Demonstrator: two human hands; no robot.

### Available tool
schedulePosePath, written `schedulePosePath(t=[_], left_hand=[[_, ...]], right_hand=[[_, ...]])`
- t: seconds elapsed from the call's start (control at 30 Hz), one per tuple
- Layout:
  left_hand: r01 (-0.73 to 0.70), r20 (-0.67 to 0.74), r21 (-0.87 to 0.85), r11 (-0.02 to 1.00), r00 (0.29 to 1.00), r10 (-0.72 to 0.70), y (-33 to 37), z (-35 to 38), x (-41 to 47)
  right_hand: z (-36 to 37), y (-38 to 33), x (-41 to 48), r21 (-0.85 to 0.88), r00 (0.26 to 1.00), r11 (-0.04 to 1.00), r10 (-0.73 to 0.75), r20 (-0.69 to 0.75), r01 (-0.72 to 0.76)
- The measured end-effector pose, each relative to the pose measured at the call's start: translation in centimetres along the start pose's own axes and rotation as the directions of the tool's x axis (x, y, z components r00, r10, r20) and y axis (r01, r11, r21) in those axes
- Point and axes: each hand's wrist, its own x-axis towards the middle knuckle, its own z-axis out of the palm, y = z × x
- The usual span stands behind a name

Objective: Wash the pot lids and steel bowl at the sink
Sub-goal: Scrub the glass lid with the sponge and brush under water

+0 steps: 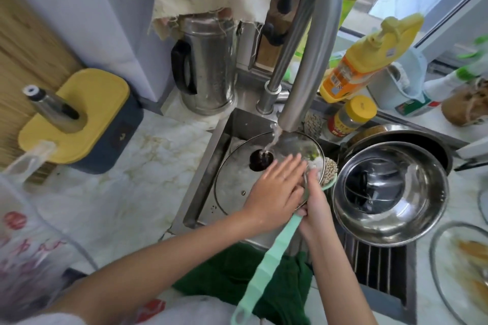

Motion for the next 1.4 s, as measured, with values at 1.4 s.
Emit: schedulePosePath(t=[1.4], left_hand=[[0.327, -0.181, -0.196, 0.924, 0.915, -0.362, -0.2, -0.2, 1.1]], right_hand=[[-2.3, -2.8, -2.8, 0.233, 0.985, 0.958, -0.152, -0.077, 0.166]])
